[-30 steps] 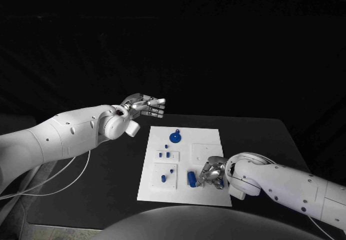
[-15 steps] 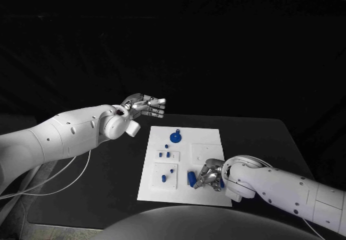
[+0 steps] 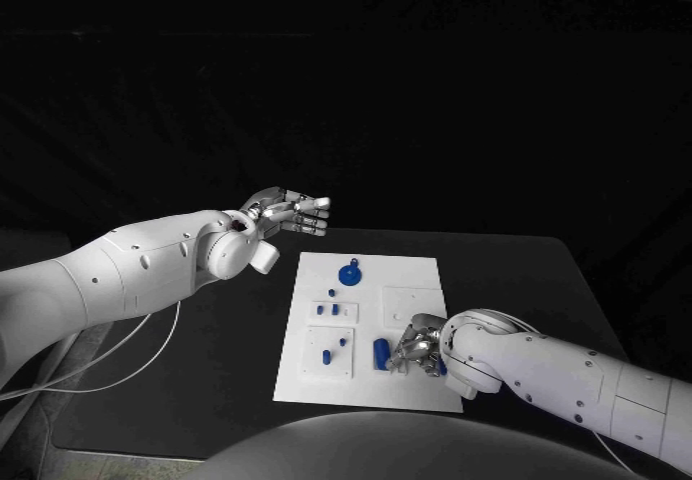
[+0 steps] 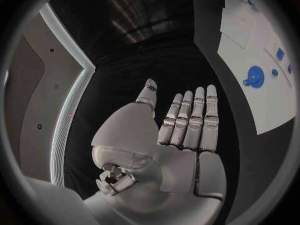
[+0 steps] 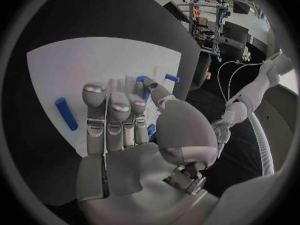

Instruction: Assemble the parts on the task board

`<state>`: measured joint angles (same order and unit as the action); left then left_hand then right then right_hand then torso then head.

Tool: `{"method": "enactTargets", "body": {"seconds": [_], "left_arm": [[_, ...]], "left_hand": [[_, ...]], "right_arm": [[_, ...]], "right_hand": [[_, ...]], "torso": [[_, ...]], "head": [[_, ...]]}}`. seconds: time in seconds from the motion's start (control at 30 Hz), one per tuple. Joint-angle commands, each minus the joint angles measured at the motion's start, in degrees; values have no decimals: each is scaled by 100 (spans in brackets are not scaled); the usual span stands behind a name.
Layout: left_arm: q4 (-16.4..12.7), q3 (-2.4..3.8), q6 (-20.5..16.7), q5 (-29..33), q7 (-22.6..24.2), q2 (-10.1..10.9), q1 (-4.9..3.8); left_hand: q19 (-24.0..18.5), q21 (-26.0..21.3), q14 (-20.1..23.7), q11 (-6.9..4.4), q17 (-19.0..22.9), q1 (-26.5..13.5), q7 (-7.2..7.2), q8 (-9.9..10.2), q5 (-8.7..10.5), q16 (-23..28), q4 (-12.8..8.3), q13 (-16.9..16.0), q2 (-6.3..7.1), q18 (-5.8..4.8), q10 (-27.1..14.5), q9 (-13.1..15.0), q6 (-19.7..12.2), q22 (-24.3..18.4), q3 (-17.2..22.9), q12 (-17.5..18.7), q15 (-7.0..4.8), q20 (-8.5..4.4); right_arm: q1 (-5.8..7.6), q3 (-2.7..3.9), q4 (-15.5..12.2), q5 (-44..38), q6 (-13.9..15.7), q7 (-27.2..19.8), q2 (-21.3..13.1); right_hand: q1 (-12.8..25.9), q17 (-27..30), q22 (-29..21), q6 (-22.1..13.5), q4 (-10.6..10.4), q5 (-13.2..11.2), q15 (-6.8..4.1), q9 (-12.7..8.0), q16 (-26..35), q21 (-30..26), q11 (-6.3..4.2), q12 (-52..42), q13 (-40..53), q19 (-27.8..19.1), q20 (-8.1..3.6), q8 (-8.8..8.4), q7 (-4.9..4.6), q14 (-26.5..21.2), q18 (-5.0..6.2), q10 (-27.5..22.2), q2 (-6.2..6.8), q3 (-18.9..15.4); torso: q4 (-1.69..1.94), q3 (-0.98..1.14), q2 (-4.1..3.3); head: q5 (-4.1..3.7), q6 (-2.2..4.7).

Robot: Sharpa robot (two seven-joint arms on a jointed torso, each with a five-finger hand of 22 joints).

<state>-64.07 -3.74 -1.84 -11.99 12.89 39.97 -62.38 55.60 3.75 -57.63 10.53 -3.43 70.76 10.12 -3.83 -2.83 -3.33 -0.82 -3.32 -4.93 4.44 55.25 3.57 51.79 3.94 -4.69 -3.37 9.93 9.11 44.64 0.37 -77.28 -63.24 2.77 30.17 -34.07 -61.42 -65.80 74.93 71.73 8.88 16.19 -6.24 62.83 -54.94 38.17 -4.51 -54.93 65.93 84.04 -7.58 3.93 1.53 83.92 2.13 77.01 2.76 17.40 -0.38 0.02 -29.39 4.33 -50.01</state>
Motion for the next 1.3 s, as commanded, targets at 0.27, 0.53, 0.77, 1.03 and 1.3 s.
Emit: {"method": "enactTargets", "body": {"seconds": [0.27,0.53,0.77,1.03,1.3], "left_arm": [[0,4,1,0,105,-25,-4],[7,4,1,5,104,-35,-3],[5,4,0,-41,104,-38,-3],[-76,4,42,-50,74,-27,-3],[-85,4,33,-51,60,-10,-3]], "left_hand": [[-33,9,17,-19,-9,-11,-21,18,17,-26,20,-3,-28,41,2,3,72,-8,-6,-7,0,3],[-31,8,15,-19,-9,1,-22,18,16,-25,15,-3,-29,41,3,3,83,-8,-3,-7,-1,3],[-32,7,16,-19,-9,13,-22,20,16,-25,12,-3,-44,40,3,2,77,-8,8,-7,0,3],[-32,7,20,-17,-8,13,-20,21,16,-24,9,-3,-43,41,1,2,62,-9,10,-7,0,4],[-32,7,20,-17,-8,13,-20,21,16,-24,9,-3,-43,41,1,2,62,-9,10,-7,0,4]], "right_arm": [[-6,0,158,22,80,65,134],[-7,0,165,114,-336,118,156],[-17,-6,210,161,-569,102,209],[-65,-29,271,119,-519,81,290],[-76,-32,290,112,-491,80,268]], "right_hand": [[127,43,460,18,-128,-78,-49,153,-45,59,-16,-142,95,63,-39,-23,46,15,-60,91,-89,-125],[127,59,459,11,-109,-42,-48,152,-41,48,-16,-132,94,57,-37,-24,46,9,-62,85,-71,-133],[52,92,451,3,188,-40,-45,-1,-28,6,-7,-81,71,39,-35,-25,31,0,-60,56,-50,-115],[75,74,464,30,256,-51,-41,-43,-69,73,-7,-121,97,55,-31,-22,33,6,-55,87,-93,-124],[107,75,467,46,184,-162,-42,-16,-87,103,-11,-136,110,57,-30,-23,40,5,-54,98,-128,-238]], "torso": [[1,-2,-4],[2,1,-8],[-2,3,-1],[4,-2,3],[2,-3,5]], "head": [[-23,1],[-21,1],[-23,1],[-19,1],[1,1]]}}
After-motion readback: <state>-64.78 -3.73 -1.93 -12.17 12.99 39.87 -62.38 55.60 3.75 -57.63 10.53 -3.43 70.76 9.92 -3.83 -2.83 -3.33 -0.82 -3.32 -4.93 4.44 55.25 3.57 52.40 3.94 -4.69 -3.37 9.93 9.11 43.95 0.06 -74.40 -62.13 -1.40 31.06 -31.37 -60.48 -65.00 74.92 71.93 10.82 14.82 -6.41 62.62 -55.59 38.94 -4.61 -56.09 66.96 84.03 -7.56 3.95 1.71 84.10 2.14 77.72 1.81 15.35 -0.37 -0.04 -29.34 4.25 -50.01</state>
